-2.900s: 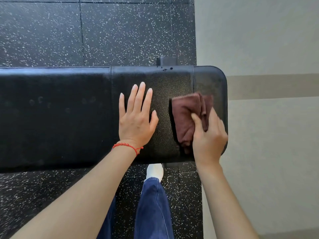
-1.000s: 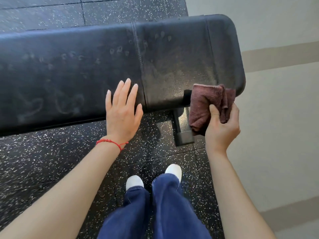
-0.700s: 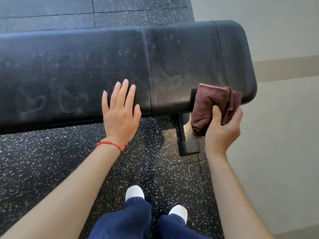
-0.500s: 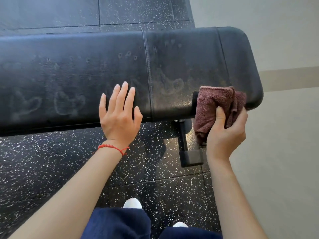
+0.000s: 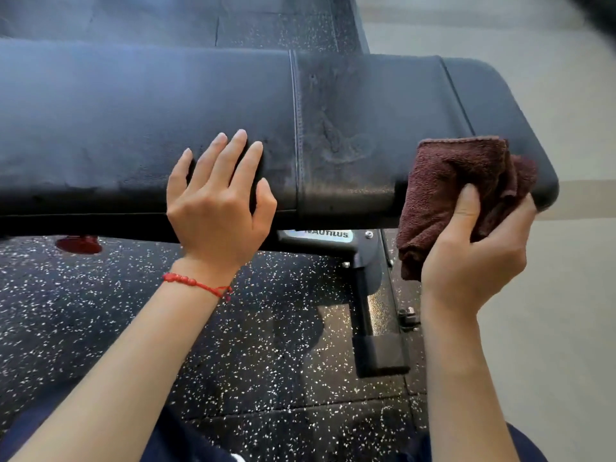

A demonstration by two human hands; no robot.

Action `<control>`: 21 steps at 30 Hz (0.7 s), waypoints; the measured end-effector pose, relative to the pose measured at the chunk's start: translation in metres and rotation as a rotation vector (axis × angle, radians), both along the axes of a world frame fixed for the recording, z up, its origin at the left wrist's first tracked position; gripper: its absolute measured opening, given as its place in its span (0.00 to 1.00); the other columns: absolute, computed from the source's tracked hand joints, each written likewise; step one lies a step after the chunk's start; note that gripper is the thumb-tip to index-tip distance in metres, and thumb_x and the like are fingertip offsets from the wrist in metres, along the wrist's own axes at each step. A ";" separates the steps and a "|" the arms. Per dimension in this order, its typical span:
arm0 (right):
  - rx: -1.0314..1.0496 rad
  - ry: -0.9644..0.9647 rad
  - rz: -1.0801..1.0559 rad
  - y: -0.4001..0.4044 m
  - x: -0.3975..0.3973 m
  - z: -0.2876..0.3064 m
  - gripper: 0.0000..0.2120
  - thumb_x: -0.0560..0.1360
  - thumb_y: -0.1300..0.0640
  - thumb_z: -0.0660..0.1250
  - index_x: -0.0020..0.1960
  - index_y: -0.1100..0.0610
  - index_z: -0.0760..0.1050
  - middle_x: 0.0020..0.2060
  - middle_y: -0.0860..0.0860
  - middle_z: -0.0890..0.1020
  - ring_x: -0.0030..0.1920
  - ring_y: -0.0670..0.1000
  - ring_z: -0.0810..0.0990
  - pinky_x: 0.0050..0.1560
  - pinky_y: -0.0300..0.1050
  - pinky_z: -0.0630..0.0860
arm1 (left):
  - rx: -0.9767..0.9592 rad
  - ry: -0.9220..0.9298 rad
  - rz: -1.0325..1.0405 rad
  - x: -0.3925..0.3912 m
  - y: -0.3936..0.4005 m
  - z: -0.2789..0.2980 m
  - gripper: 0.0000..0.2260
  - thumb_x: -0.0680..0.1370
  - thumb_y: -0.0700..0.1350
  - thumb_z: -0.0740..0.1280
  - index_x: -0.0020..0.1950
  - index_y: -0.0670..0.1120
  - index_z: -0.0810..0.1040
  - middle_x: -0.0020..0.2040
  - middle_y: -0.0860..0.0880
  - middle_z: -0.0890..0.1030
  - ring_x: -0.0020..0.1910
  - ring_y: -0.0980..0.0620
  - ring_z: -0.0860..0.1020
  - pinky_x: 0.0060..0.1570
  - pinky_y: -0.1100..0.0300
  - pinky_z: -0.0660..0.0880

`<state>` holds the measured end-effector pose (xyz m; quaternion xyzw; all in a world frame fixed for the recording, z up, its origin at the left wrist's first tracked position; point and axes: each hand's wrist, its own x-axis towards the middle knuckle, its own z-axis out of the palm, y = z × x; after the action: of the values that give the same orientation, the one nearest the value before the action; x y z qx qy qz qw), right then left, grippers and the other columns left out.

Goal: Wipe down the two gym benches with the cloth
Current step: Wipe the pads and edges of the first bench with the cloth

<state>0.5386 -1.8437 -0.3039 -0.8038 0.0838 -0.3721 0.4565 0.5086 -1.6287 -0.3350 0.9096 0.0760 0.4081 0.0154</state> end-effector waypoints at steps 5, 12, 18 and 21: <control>0.026 -0.102 0.004 -0.004 0.003 -0.011 0.22 0.76 0.51 0.63 0.61 0.66 0.71 0.55 0.58 0.80 0.56 0.55 0.78 0.56 0.35 0.70 | 0.005 -0.068 0.021 0.004 0.000 -0.005 0.15 0.76 0.47 0.60 0.57 0.47 0.81 0.58 0.48 0.80 0.59 0.48 0.77 0.61 0.50 0.67; 0.081 -0.161 0.041 -0.001 0.000 -0.019 0.22 0.75 0.50 0.63 0.60 0.67 0.72 0.53 0.59 0.80 0.54 0.57 0.79 0.54 0.35 0.71 | 0.018 -0.118 0.027 0.005 0.002 -0.008 0.15 0.76 0.46 0.59 0.56 0.47 0.81 0.57 0.48 0.81 0.58 0.48 0.78 0.59 0.51 0.67; 0.073 -0.232 0.209 0.051 -0.027 -0.021 0.20 0.75 0.55 0.65 0.60 0.69 0.72 0.51 0.52 0.77 0.52 0.45 0.74 0.57 0.32 0.68 | 0.035 -0.126 0.034 0.006 0.000 -0.007 0.15 0.76 0.46 0.59 0.55 0.47 0.82 0.57 0.48 0.81 0.57 0.47 0.78 0.59 0.52 0.67; 0.002 -0.245 0.304 0.075 -0.037 -0.026 0.18 0.75 0.57 0.66 0.60 0.68 0.72 0.50 0.59 0.79 0.49 0.55 0.77 0.54 0.44 0.72 | 0.047 -0.109 0.037 0.006 0.001 -0.006 0.15 0.76 0.46 0.58 0.56 0.47 0.81 0.57 0.47 0.81 0.58 0.47 0.78 0.59 0.52 0.67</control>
<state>0.5020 -1.7682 -0.3299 -0.7554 -0.0943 -0.3937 0.5152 0.5144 -1.6277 -0.3415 0.8845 0.0823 0.4591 -0.0095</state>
